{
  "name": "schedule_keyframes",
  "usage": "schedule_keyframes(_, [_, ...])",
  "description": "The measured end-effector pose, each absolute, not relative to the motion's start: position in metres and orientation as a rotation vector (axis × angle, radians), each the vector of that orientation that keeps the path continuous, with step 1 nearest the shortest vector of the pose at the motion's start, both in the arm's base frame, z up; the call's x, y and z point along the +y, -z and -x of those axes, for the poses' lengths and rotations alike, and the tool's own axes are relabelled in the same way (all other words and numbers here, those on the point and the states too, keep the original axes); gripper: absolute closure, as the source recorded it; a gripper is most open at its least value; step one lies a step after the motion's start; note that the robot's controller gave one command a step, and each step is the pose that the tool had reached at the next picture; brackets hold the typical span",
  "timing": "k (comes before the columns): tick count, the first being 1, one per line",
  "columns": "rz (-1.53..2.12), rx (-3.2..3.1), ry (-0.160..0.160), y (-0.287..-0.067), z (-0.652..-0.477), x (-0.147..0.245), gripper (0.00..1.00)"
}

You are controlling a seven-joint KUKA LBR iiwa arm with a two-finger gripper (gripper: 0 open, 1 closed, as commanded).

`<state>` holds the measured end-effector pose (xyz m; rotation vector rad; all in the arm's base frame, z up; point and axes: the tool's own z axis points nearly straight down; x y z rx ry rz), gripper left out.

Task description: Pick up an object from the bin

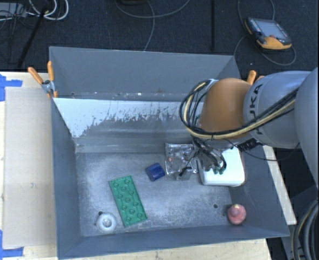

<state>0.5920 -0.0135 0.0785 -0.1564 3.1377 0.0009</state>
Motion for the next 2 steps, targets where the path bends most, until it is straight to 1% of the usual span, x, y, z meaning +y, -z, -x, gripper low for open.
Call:
schedule_keyframes(1, [0.088, 3.131, 0.0, -0.199, -0.601, -0.006, 1.0])
schedule_keyframes(2, [0.12, 3.127, 0.001, -0.286, -0.61, -0.006, 1.0])
